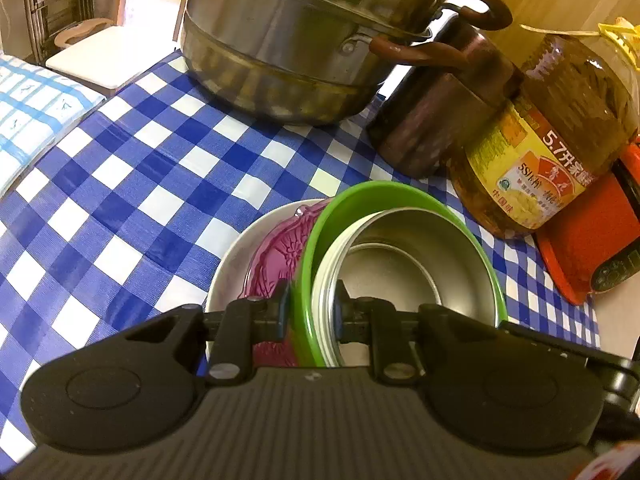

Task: Organize plates and bowls
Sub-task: 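Lower the green bowl stack onto the pink bowls on the plate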

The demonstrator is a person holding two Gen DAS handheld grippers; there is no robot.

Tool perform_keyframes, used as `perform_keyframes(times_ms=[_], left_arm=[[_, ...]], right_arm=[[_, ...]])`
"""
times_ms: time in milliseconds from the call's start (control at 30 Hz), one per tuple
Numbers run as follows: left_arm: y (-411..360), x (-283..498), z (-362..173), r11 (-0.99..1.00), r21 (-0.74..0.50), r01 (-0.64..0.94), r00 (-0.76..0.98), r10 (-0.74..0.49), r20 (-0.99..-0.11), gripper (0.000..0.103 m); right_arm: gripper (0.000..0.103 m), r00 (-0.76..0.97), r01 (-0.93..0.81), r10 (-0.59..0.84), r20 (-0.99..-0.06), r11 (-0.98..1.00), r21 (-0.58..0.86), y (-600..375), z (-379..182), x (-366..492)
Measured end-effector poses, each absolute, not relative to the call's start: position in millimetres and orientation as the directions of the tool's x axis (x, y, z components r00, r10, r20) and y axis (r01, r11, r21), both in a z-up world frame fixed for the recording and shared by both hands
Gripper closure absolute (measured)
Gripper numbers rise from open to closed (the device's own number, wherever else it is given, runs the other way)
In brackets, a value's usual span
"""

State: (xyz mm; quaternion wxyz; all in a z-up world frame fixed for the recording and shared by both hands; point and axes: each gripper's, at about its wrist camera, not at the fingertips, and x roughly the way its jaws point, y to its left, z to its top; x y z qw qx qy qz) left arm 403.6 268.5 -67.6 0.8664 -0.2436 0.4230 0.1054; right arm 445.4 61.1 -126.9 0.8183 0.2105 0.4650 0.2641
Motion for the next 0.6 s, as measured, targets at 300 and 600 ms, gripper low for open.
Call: perform_keyframes(times_ms=[300, 600], left_arm=[[270.0, 401.9, -67.7, 0.85, -0.356, -0.389, 0.625, -0.041, -0.78, 0.084], [266.0, 397.0, -58.6, 0.861, -0.345, -0.374, 0.637, -0.032, -0.77, 0.077]], right_arm=[[0.069, 0.429, -0.278, 0.624, -0.653, 0.779, 0.562, 61.0, -124.6, 443.1], [0.046, 0.464, -0.309, 0.63, -0.623, 0.774, 0.552, 56.4, -113.2, 437.7]])
